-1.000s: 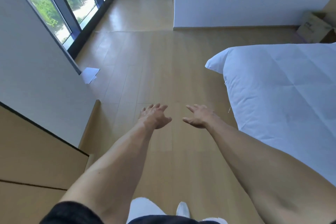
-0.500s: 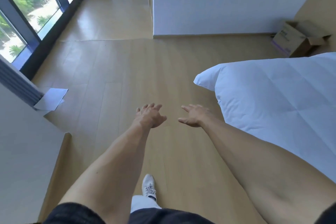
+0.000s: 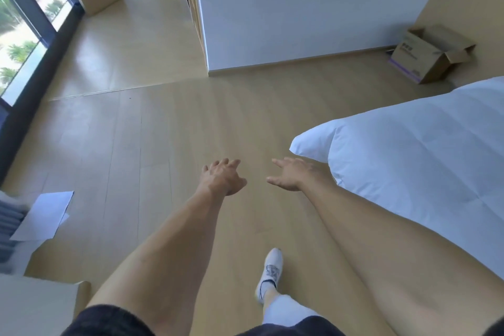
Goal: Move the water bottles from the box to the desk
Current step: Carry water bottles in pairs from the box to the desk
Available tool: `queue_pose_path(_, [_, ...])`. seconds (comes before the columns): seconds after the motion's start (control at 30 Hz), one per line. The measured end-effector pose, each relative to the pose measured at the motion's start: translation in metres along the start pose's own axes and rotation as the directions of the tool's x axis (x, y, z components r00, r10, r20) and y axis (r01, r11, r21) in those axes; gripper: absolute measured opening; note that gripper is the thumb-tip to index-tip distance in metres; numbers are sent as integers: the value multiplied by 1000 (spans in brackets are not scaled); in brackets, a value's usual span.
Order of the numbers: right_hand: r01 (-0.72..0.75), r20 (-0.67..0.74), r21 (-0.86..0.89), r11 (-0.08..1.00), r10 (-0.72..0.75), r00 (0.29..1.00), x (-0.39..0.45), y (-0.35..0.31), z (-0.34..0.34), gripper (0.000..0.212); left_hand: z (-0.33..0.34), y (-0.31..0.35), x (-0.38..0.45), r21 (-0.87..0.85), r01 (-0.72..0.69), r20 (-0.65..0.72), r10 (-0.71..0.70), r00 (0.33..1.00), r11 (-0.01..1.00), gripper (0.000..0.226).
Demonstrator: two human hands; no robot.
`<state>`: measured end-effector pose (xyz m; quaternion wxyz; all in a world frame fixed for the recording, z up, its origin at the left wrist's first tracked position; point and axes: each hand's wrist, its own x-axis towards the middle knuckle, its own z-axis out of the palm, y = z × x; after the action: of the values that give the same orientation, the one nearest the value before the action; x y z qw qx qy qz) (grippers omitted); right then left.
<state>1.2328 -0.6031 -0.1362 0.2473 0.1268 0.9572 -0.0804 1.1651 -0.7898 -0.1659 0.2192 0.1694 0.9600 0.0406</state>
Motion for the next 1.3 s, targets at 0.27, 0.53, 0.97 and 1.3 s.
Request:
queue_pose_path(0.27, [-14,-1,70,997,14,1000,156,-8,-61,75,-63,-12,147,47,-33,-16,33,999,998,69])
queue_pose_path(0.53, [14,9,97,995,-15,1000,302,-10,-156,76,-152,-18,301,97,-5,-9,6,1000,995,68])
queue_pose_path(0.97, [-155,-7,179,972,159,987,493,49,-255,74,-242,43,551,171,-215,35,213,977,961,66])
queue_pose_path(1.3, [-316,-52,253,914,339,939,643,110,-377,71,-352,117,767,229,-432,61,430,901,872,65])
